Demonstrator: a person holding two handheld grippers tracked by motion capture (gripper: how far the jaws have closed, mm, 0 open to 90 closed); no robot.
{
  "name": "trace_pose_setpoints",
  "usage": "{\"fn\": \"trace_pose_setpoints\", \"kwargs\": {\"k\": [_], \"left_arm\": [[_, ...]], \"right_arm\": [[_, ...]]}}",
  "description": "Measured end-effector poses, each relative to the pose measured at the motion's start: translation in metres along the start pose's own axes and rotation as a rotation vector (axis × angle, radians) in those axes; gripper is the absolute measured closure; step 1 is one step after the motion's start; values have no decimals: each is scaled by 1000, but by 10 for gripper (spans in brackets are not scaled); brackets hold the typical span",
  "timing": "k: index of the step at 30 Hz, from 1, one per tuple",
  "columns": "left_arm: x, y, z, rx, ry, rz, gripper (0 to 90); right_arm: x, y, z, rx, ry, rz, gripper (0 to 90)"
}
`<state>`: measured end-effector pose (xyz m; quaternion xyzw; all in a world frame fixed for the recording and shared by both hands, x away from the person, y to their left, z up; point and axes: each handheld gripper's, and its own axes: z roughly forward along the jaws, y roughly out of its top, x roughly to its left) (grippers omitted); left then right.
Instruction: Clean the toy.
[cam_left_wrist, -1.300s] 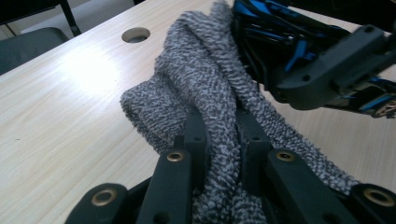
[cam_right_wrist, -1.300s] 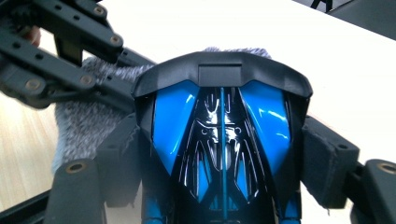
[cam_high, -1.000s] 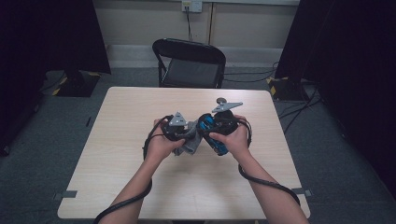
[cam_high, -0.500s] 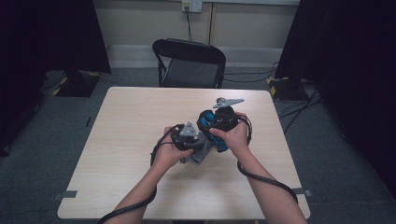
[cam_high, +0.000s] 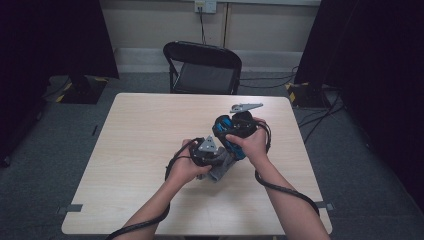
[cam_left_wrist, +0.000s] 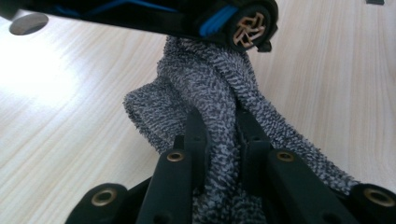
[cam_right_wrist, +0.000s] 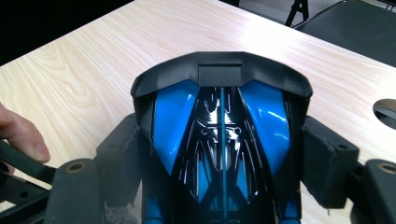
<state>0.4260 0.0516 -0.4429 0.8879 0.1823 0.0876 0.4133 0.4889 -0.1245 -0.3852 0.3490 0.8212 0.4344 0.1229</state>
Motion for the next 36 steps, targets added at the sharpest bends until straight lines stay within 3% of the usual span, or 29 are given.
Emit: {"fn": "trace_pose_setpoints", "kwargs": {"k": [8,18,27,36], "left_arm": [[-4,0,7,22,-21,21,775],[-4,-2,2,46,-25,31,775],[20,-13,-25,34,55,-35,774],[43,-20,-51,-10,133,-121,774]], "right_arm": [[1,8,-2,-19,9,12,258],[-2,16,-13,-56,6,26,258],[-8,9,-24,-49,2,7,258],[-10,-9,-21,-28,13,3,258]]}}
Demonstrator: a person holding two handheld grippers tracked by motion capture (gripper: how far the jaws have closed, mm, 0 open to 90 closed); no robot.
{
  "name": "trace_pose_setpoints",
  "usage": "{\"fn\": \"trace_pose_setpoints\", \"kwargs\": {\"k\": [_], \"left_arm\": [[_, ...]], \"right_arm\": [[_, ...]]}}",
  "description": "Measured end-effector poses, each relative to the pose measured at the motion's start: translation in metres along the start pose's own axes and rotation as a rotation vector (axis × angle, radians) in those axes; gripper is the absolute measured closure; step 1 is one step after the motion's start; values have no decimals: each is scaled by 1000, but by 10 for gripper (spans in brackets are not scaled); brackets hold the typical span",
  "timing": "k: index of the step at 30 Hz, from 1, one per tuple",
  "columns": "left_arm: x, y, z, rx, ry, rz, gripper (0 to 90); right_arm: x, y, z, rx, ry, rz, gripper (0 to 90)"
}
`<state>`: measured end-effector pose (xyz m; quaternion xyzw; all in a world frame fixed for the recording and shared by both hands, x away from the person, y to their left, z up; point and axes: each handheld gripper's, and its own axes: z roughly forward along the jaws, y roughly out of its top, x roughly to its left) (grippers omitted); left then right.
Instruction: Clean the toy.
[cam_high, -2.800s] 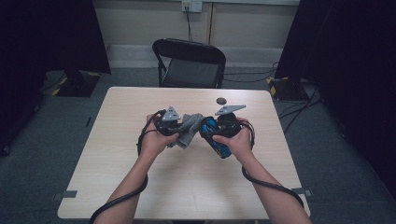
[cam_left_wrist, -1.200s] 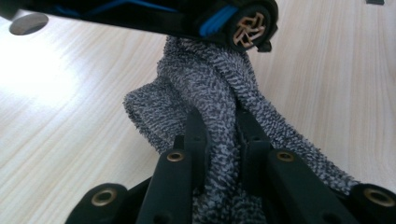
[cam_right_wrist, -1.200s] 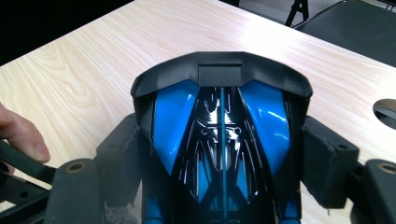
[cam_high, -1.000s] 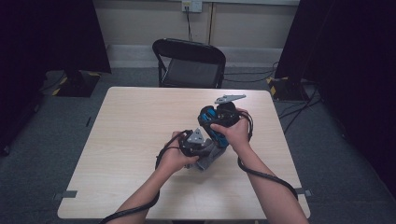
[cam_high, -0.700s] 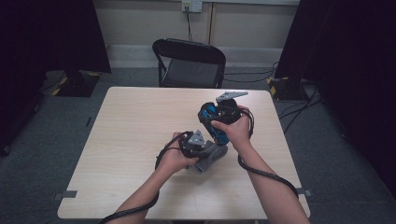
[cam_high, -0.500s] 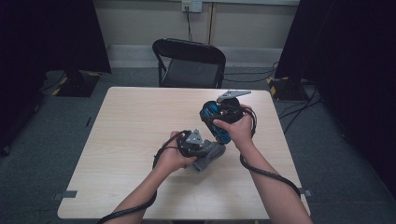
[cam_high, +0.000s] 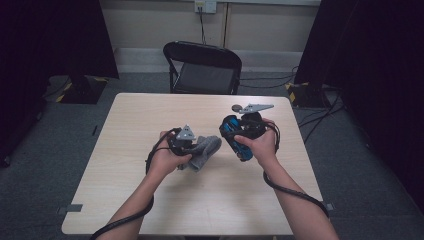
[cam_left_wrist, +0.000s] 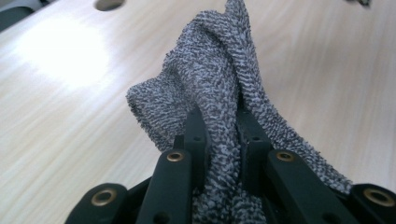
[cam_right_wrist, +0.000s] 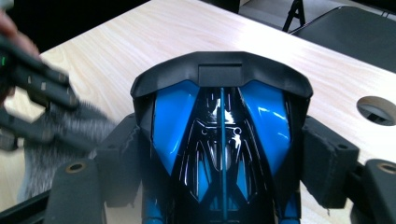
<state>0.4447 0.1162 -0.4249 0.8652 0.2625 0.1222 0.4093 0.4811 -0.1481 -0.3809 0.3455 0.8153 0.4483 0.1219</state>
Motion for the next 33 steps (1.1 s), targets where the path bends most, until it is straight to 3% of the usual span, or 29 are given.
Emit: {"fn": "trace_pose_setpoints", "kwargs": {"k": [4,12,19,25,33], "left_arm": [[7,1,-5,-14,27,-20,774],[11,9,-11,-25,53,-6,774],[15,12,-12,-34,73,-21,774],[20,13,-12,-48,75,-53,774],[17,20,-6,-54,62,-41,775]], "right_arm": [[3,-5,2,10,12,-6,258],[6,-12,5,12,42,-14,258],[7,-13,6,16,48,-22,258],[12,-14,9,26,58,-39,258],[20,-17,16,40,60,-46,258]]}}
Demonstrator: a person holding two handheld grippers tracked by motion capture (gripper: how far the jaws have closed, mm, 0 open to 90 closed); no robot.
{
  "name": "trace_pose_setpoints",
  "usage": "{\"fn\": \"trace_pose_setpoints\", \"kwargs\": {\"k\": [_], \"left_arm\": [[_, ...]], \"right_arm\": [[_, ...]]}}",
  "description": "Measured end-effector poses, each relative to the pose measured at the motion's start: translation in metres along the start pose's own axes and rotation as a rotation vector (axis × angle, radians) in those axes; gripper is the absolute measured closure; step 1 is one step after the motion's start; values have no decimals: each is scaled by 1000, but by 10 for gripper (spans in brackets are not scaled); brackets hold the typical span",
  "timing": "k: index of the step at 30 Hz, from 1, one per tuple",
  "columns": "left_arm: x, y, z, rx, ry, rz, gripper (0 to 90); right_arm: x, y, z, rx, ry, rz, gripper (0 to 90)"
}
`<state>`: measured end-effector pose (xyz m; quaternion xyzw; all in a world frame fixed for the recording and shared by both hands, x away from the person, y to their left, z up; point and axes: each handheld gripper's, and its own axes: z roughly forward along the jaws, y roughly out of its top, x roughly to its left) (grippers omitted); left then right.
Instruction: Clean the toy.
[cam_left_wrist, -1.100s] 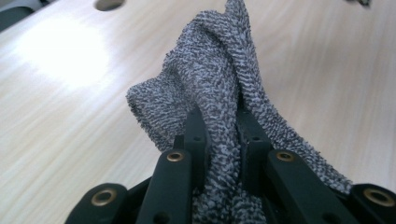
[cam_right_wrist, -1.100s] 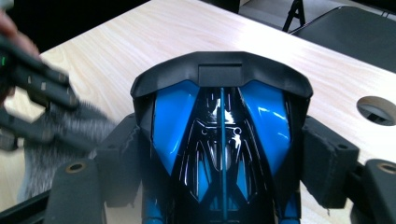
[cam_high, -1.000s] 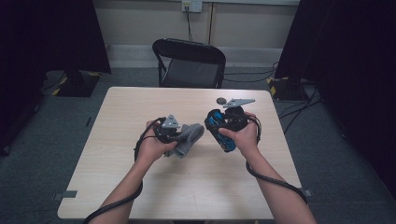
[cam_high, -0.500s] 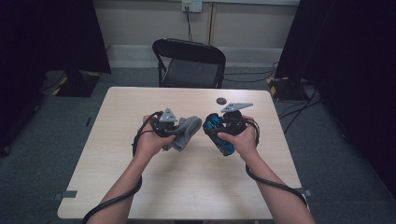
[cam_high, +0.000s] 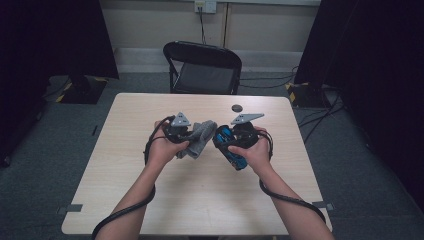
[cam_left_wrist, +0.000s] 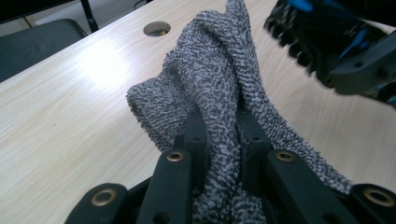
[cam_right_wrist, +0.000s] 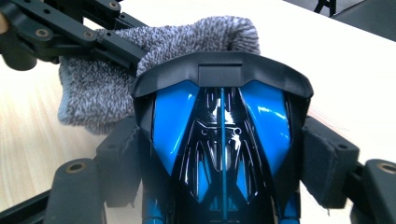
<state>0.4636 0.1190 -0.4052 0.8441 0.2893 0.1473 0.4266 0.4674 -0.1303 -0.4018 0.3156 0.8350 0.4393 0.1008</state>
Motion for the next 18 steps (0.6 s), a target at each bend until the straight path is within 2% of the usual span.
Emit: {"fn": "trace_pose_setpoints", "kwargs": {"k": [6,14,18], "left_arm": [[-12,4,9,9,-38,25,775],[-20,8,20,22,-71,23,775],[-23,9,26,26,-85,26,775]], "right_arm": [[2,5,0,-7,-7,-6,258],[0,9,-1,-9,-28,-11,258],[-3,8,-1,-8,-35,4,258]]}}
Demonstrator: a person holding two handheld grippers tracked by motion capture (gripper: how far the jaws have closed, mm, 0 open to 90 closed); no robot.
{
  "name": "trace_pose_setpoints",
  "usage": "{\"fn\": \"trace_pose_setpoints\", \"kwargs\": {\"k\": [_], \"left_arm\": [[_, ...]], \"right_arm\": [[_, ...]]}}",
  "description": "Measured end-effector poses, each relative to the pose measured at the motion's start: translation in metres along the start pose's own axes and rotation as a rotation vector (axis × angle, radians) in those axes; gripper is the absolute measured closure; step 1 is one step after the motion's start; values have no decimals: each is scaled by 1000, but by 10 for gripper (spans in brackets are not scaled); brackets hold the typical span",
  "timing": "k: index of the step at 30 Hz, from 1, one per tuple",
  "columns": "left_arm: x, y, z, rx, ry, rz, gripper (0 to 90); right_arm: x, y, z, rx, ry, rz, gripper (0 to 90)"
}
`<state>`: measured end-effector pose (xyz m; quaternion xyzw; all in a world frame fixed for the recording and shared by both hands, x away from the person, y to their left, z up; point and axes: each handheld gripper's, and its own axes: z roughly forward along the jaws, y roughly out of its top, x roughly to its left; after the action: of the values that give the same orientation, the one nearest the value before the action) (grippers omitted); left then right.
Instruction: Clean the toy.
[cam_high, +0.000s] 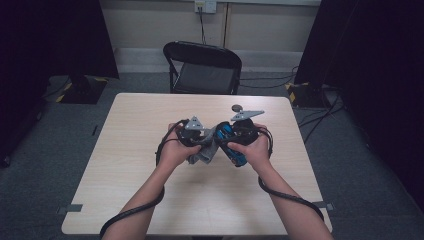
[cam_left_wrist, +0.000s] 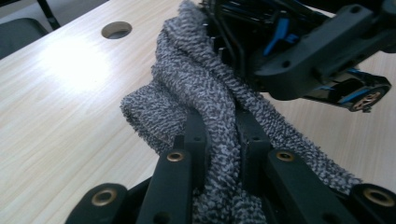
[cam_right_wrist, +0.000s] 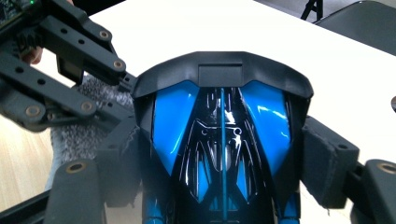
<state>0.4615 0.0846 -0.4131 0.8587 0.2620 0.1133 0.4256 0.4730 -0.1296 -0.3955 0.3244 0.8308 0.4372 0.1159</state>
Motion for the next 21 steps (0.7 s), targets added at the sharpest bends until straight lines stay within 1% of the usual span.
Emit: {"fn": "trace_pose_setpoints", "kwargs": {"k": [2,4,6,8,9,14,19,21], "left_arm": [[-2,0,3,7,-13,-5,775],[-6,1,7,5,-21,2,775],[-8,2,10,7,-31,6,775],[-12,2,13,19,-44,19,775],[-15,2,16,18,-49,20,775],[-24,4,24,23,-73,51,775],[-32,4,30,28,-93,60,775],[-34,4,31,32,-95,70,775]], "right_arm": [[-1,0,0,-4,-5,6,258],[-2,1,-1,-4,-14,6,258],[-3,2,-2,-9,-21,17,258],[-6,3,-3,-13,-29,23,258],[-7,3,-4,-14,-32,29,258],[-11,8,-7,-19,-46,29,258],[-13,12,-8,-23,-50,32,258],[-12,13,-7,-24,-53,32,258]]}}
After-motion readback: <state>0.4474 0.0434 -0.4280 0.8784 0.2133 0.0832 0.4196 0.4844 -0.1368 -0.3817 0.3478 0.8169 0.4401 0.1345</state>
